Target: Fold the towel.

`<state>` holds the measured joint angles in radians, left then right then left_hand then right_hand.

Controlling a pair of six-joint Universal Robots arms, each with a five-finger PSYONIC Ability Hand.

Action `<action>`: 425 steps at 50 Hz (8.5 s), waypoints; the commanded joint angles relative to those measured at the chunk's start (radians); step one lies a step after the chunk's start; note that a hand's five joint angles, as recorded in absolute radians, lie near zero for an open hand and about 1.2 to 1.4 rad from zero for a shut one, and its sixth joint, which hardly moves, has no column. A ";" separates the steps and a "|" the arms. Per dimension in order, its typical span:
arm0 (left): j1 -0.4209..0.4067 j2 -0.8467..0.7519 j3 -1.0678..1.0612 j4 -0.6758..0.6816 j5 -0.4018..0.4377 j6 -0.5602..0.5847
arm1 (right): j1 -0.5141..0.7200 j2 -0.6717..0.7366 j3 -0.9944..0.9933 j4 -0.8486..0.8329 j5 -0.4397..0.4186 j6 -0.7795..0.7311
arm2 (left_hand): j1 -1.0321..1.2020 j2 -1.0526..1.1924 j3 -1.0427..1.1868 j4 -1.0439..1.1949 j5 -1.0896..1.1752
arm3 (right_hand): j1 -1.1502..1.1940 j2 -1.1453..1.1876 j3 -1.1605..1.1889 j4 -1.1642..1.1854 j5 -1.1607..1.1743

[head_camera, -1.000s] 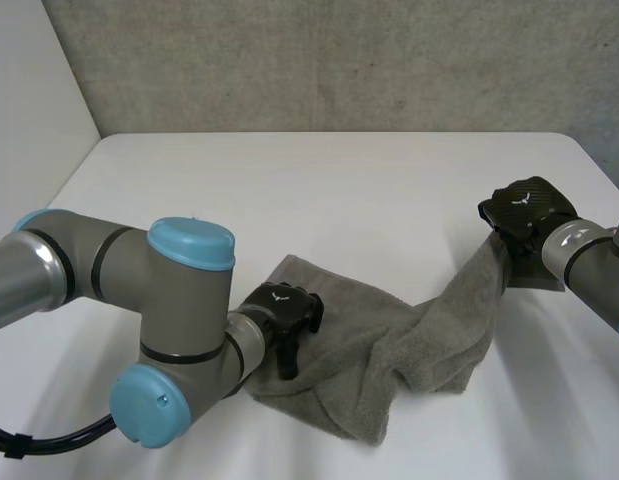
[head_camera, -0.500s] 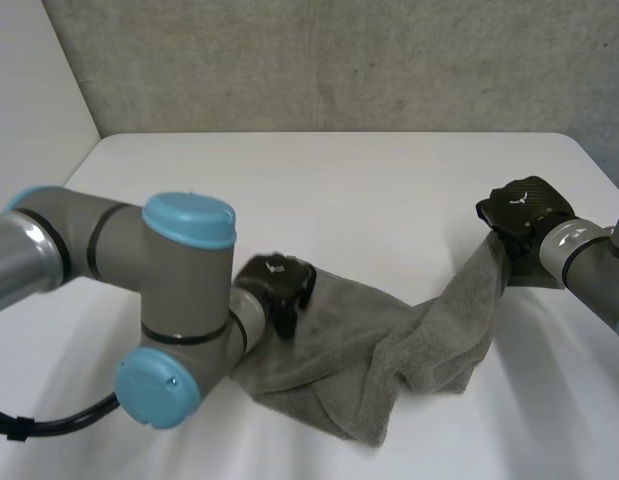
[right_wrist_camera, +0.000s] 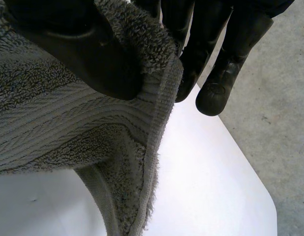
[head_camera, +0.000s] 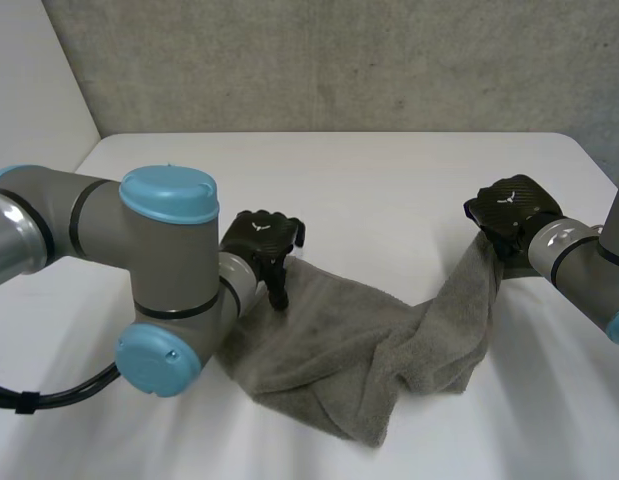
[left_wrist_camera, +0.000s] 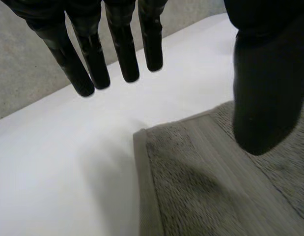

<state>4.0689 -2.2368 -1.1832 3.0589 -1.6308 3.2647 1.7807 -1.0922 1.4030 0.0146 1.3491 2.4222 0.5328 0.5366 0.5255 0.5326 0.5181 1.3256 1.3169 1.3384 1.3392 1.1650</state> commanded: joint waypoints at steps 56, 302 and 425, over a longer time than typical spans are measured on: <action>0.013 -0.603 0.939 -0.551 0.137 0.087 | 0.002 0.060 0.013 0.001 -0.008 -0.002 | 0.236 0.232 0.243 0.236 0.076 | 0.071 0.079 0.058 0.057 0.057; 0.196 0.368 -0.601 0.376 -0.050 0.153 | 0.091 -0.146 0.260 0.065 -0.067 -0.135 | 0.864 0.860 0.871 0.864 0.704 | 0.071 0.079 0.058 0.057 0.057; 0.324 0.300 -0.087 0.154 -0.020 0.420 | 0.048 -0.123 -0.356 0.286 0.070 -0.038 | 0.864 0.860 0.871 0.864 0.704 | 0.071 0.079 0.058 0.057 0.057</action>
<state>4.3922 -1.7025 -1.4038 3.3216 -1.6489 3.6840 1.7582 -1.3850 1.1129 0.3137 1.3651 2.4202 1.4459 1.5207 1.5443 1.5232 1.4937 1.3235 1.3179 1.3383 1.3412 1.1669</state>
